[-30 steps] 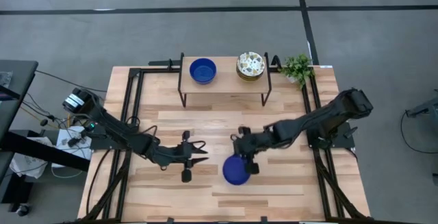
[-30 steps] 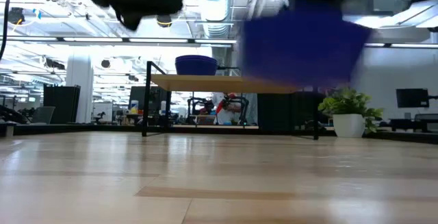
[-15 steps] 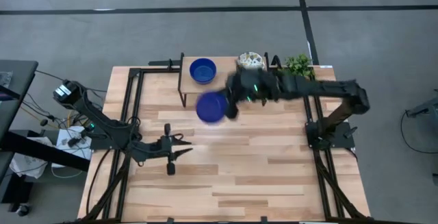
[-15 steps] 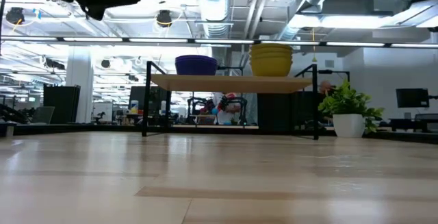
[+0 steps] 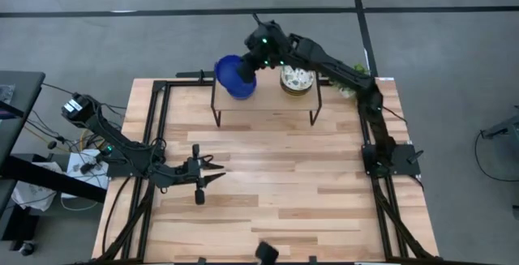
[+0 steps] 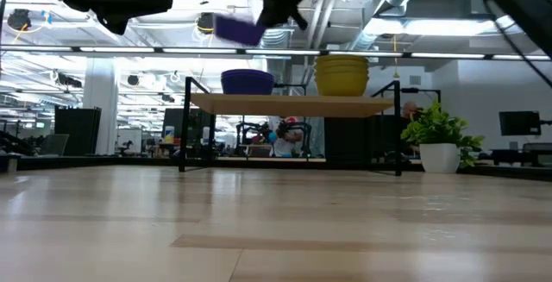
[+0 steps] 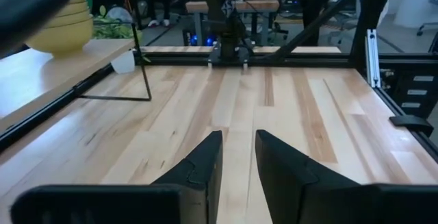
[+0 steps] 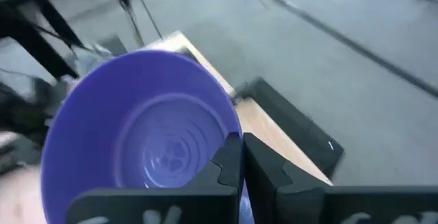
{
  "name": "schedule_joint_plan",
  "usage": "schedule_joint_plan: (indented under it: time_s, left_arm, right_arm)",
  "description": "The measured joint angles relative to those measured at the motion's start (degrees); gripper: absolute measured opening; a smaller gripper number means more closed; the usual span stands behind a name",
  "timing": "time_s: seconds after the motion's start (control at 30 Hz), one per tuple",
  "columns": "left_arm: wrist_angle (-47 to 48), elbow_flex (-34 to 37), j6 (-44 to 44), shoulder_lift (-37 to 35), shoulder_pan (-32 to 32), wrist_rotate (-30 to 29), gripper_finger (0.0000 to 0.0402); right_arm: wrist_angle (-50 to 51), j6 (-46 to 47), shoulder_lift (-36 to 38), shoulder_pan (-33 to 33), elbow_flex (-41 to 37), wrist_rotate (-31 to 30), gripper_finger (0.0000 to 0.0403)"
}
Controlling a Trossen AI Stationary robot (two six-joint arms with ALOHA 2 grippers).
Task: Pick & Place Mini bowls
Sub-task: Stack the blue bowl on top of the blue bowl on the shelf
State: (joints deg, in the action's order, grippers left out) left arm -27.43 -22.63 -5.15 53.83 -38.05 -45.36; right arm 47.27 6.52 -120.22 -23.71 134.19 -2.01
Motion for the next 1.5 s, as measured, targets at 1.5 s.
schedule_joint_plan:
  time_s: [1.5]
  left_arm:
    - [-0.58,0.0,0.0,0.13,-0.1,0.63,0.0088]
  right_arm:
    - [7.11,-2.62,-4.66,-4.43,-0.59,2.08,0.013]
